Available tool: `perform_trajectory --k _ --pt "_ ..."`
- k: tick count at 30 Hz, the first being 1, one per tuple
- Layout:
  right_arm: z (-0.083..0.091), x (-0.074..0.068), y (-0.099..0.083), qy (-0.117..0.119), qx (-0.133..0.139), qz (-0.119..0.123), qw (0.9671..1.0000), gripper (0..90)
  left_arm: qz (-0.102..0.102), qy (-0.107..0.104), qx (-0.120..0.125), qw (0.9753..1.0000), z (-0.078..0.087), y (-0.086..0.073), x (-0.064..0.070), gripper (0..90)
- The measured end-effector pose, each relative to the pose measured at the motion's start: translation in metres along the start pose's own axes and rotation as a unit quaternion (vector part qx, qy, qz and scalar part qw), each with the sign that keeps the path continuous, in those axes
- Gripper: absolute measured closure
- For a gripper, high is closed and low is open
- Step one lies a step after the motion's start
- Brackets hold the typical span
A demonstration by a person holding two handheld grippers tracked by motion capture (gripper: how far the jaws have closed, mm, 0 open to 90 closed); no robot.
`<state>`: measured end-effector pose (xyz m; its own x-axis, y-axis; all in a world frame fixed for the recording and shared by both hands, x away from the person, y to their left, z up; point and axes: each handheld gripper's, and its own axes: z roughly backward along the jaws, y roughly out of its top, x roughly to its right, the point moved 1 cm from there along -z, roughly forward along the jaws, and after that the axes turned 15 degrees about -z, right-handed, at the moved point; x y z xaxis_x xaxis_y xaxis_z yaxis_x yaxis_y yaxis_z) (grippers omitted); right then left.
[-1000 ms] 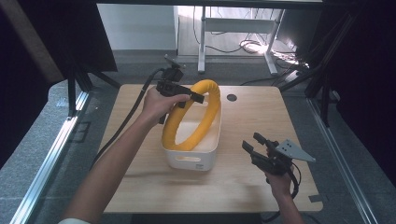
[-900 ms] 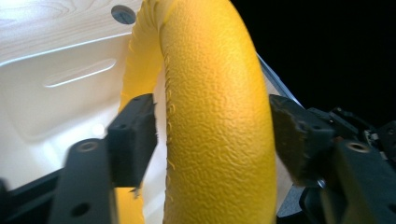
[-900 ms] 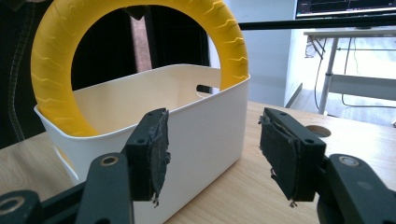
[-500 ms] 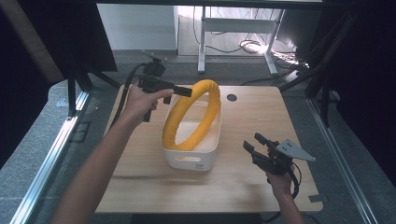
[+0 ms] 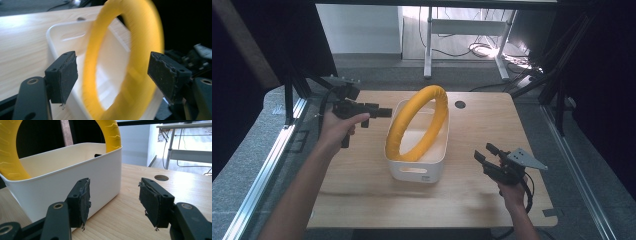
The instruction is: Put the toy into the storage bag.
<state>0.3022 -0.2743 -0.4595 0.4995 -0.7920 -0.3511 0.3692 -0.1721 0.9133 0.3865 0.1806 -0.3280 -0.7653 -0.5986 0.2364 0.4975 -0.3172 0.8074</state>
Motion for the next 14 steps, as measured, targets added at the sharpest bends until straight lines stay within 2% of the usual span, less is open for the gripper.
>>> perform_trajectory --k 4,5,9,14 --pt "-0.001 0.001 -0.001 -0.001 -0.002 0.0 1.0 42.0 0.005 0.006 -0.002 1.0 0.003 -0.015 -0.005 24.2" --pt "-0.002 0.002 -0.002 -0.001 -0.004 0.0 1.0 42.0 0.004 0.013 -0.005 0.9999 0.005 -0.022 -0.007 24.3" --pt "-0.004 0.002 -0.002 -0.001 -0.006 0.0 1.0 41.9 0.006 0.015 -0.005 0.9999 0.007 -0.03 -0.01 24.3" --pt "-0.005 0.003 -0.002 0.0 -0.006 0.0 1.0 41.4 0.004 0.015 -0.008 0.9998 0.006 -0.032 -0.01 24.3"
